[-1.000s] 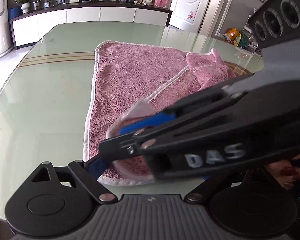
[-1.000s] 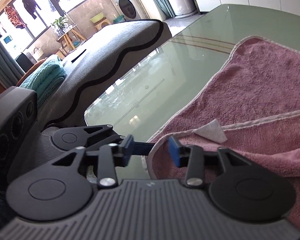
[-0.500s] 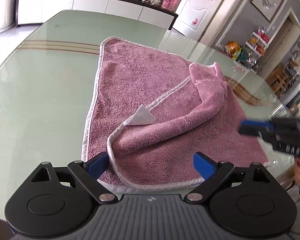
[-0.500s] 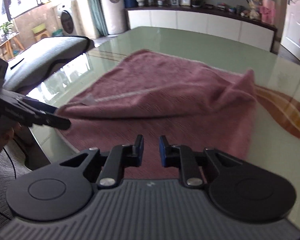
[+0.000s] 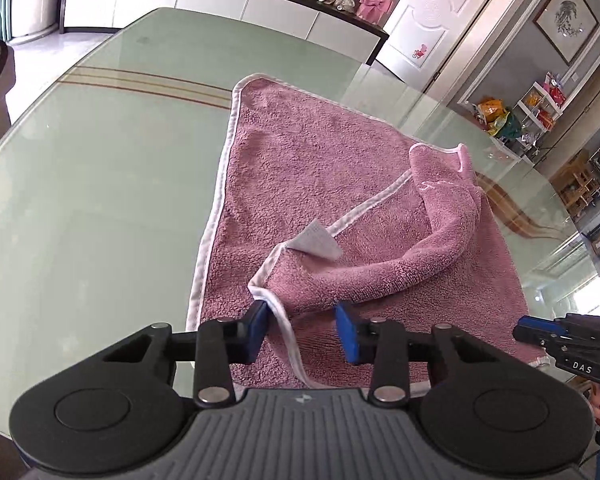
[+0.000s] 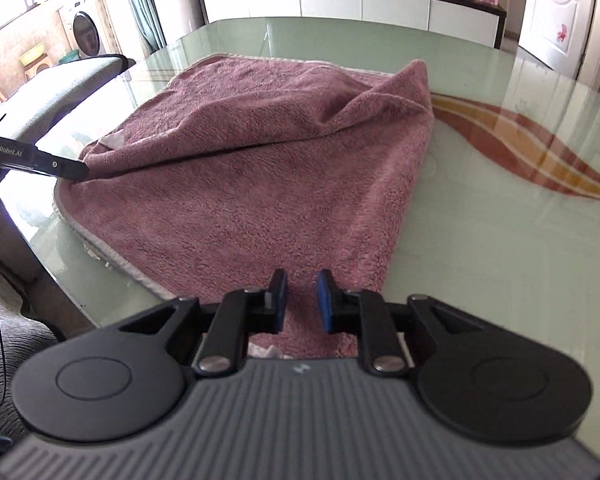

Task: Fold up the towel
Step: 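Lower the left tool onto the towel edge and grasp it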

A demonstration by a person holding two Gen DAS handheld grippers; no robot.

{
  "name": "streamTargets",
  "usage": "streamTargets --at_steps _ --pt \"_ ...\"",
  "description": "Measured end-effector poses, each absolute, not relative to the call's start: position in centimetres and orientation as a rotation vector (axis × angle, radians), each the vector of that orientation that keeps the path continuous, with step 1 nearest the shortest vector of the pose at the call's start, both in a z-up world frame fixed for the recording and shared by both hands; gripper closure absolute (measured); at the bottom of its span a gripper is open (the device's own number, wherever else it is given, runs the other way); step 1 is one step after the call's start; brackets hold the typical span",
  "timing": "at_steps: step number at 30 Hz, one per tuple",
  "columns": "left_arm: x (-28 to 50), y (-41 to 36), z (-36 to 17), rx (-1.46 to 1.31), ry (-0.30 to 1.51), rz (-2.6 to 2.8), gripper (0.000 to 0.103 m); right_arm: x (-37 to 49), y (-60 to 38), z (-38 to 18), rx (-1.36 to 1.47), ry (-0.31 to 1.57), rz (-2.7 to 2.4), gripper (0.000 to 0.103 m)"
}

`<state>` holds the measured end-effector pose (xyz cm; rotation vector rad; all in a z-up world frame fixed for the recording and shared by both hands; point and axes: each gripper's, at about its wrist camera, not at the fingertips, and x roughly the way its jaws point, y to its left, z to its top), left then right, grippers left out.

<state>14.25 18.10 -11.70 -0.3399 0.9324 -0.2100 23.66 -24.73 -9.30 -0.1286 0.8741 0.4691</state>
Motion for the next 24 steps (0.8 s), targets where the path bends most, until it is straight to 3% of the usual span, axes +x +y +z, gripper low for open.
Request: streamTargets --at_steps 5,8,24 --pt "14.51 18.25 -11.54 -0.307 0.958 -0.175 0.083 23.56 -24.83 -9.14 -0.119 0.874 0.465 0.086" --pt "14.44 18.54 -11.48 -0.304 0.965 -0.164 0.087 23.54 -24.88 -9.08 -0.114 0.876 0.463 0.086" --pt "14.25 18.13 -11.15 -0.226 0.962 -0.140 0.089 23.57 -24.87 -9.16 -0.108 0.875 0.462 0.086"
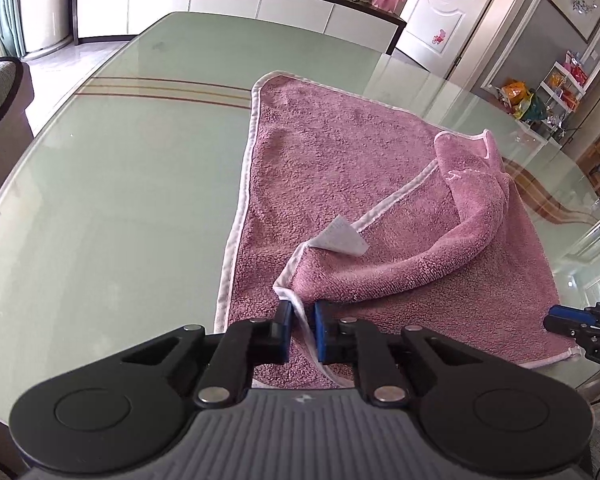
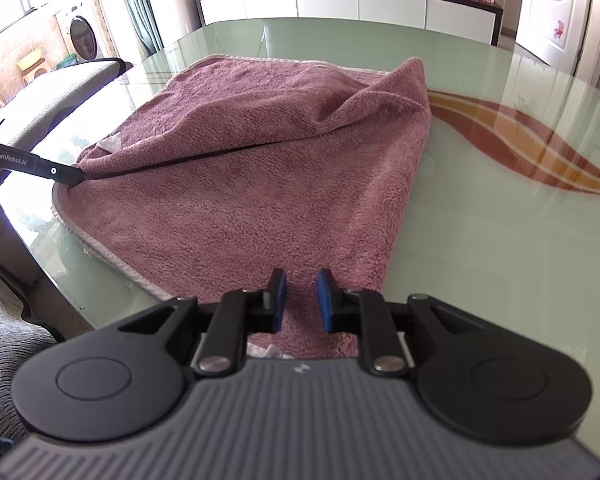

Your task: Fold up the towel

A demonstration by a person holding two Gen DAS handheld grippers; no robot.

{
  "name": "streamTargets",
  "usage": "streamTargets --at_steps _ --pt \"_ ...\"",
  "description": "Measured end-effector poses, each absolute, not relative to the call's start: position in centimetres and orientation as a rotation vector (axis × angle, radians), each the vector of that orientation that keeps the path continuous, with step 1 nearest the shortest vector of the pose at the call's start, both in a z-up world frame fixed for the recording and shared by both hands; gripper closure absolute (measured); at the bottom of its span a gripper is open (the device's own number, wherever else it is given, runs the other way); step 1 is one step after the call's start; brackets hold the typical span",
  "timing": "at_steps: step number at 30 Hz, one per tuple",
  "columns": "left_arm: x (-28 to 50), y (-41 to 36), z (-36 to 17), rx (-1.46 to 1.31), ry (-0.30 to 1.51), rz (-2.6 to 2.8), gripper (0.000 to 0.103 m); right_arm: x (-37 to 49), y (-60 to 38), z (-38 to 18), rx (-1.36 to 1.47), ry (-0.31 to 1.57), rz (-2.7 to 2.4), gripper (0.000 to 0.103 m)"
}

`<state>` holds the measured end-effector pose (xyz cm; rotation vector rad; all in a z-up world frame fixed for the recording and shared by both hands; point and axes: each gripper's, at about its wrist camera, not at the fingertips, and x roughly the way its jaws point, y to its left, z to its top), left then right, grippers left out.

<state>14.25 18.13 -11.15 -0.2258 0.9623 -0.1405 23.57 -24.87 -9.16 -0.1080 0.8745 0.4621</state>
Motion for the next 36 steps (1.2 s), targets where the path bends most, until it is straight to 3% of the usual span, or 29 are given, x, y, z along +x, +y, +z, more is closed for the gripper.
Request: streamTargets --at_steps 36 --pt "14.0 18.8 -11.0 -0.234 0.959 -0.123 0.088 23.6 -23.8 -9.1 -0.126 0.881 0.452 0.086"
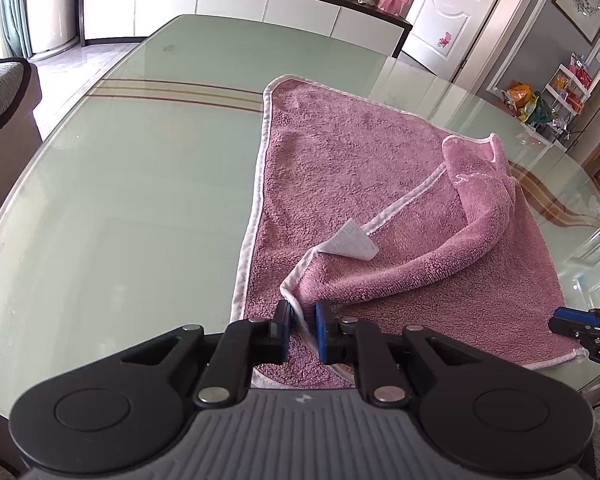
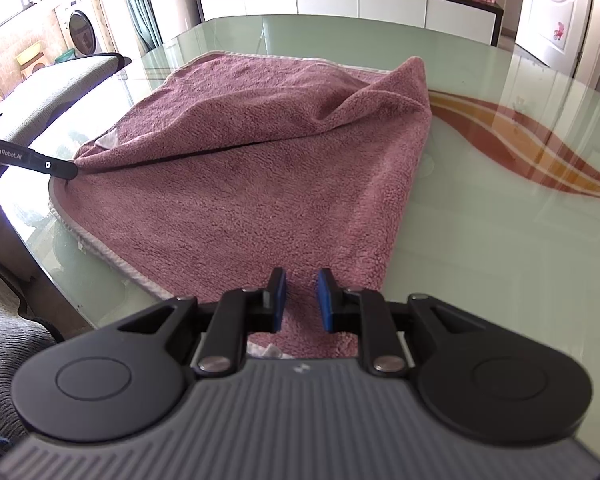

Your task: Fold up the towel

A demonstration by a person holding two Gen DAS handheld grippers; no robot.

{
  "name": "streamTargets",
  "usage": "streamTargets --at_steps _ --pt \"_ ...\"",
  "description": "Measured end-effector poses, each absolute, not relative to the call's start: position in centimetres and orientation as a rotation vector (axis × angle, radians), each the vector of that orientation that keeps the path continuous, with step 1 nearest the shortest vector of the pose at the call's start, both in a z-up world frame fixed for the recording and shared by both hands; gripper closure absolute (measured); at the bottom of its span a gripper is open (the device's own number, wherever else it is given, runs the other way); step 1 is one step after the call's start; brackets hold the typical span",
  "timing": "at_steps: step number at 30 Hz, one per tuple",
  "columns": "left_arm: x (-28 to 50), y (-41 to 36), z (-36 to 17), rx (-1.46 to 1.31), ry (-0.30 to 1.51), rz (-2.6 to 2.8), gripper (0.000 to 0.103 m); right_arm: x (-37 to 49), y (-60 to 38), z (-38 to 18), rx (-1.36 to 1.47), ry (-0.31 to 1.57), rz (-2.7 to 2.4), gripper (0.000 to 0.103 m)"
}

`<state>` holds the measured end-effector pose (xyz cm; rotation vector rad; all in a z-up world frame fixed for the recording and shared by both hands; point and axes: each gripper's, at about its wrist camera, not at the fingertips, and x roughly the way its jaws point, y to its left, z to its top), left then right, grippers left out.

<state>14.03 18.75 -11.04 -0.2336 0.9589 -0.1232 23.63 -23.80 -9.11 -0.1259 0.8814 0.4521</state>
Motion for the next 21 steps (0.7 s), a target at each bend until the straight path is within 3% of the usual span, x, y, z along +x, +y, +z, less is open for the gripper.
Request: streamTargets --at_steps 21 --pt "13.5 20.0 -10.0 -0.259 0.956 -0.104 0.088 24.1 -23.1 -8.9 -0.196 0.906 0.482 0.088"
